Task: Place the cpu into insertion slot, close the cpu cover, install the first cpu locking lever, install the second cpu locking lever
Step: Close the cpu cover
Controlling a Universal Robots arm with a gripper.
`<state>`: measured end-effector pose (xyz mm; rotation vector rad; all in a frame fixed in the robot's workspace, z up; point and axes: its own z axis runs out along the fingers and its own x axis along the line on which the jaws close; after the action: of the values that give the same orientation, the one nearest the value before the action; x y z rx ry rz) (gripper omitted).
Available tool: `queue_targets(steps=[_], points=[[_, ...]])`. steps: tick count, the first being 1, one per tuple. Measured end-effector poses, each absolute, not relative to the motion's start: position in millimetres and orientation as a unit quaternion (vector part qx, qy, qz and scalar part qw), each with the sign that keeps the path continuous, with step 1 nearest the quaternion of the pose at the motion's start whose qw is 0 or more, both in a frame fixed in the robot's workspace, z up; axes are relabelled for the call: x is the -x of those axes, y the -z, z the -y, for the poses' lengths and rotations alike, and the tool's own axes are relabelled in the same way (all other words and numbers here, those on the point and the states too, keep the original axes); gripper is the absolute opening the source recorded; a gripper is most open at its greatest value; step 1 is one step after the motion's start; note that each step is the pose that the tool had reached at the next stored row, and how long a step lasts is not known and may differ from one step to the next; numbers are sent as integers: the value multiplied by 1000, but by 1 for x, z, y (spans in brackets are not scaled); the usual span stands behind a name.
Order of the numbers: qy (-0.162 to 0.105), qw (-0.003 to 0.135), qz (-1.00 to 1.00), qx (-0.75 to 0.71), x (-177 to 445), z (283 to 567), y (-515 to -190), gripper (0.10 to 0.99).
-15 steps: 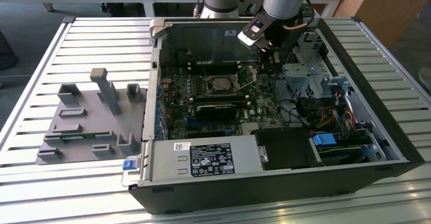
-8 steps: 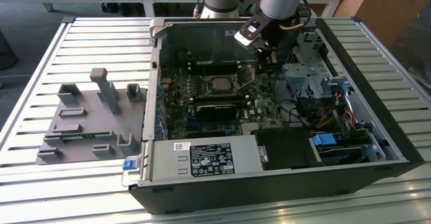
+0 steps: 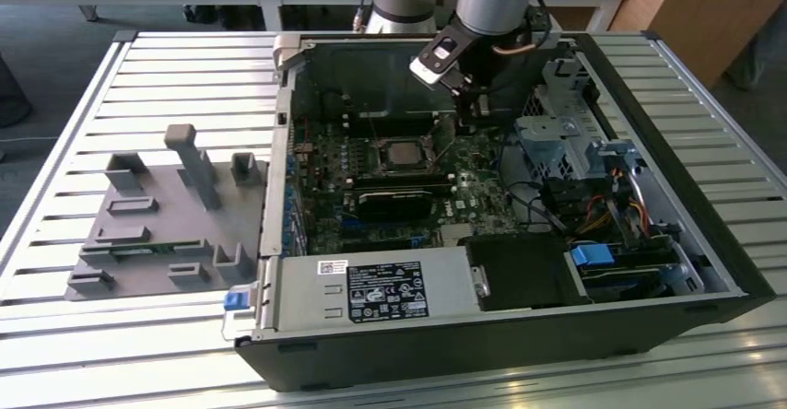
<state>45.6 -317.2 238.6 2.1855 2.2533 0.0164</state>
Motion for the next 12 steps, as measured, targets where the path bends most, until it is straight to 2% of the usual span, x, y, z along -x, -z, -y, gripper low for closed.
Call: queue_targets(steps=[12], points=[[-5,1,-718,-696,-27,317,-237,106]])
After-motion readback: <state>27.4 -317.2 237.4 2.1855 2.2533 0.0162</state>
